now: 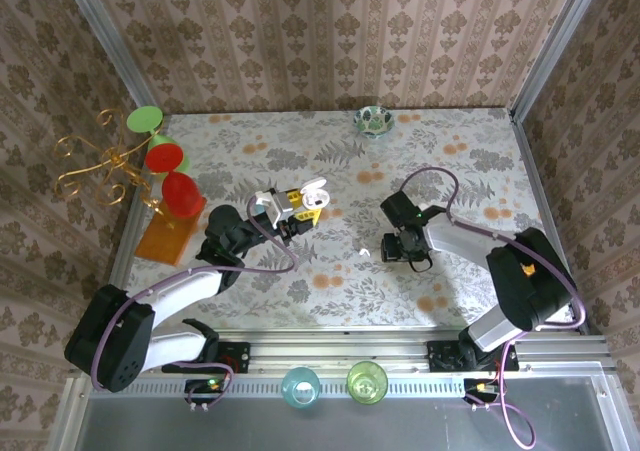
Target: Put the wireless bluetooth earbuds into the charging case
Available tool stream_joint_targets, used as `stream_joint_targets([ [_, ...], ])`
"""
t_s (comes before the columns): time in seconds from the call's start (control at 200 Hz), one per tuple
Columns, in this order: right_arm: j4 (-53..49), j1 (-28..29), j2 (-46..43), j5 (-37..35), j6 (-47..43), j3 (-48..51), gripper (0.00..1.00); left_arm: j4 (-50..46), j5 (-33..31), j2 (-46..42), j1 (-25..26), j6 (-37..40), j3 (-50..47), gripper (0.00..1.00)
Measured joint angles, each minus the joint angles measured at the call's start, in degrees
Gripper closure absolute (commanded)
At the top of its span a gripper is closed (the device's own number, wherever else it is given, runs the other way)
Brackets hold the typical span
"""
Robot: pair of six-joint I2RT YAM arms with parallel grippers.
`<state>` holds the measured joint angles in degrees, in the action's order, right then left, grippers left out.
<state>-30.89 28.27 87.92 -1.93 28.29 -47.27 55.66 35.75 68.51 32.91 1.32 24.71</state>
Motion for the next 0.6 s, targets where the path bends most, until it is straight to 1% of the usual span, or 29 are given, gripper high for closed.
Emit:
stream_joint_targets([
  [0.14,-0.2,0.0,-4.0,3.7,1.7,1.6,0.51,0.0,0.0,0.0,0.0,0.0,0.0,0.79],
  [0.26,-0.3,0.0,-5.9,4.0,2.0,1.6,0.51,0.0,0.0,0.0,0.0,0.0,0.0,0.79],
  [0.365,-1.6,0.1,-6.2,2.9,1.9,1.5,0.52,0.0,0.0,0.0,0.0,0.0,0.0,0.79],
  [0.405,-2.4,0.2,-6.1,2.2,1.8,1.4,0.54,0.0,0.0,0.0,0.0,0.0,0.0,0.79],
  [0.49,-4.7,0.8,-5.4,-0.2,1.5,0.1,0.58,-0.1,0.0,0.0,0.0,0.0,0.0,0.79],
  [0.595,-7.6,2.6,-3.4,-3.9,1.6,-2.8,0.59,-0.3,0.0,0.0,0.0,0.0,0.0,0.79],
])
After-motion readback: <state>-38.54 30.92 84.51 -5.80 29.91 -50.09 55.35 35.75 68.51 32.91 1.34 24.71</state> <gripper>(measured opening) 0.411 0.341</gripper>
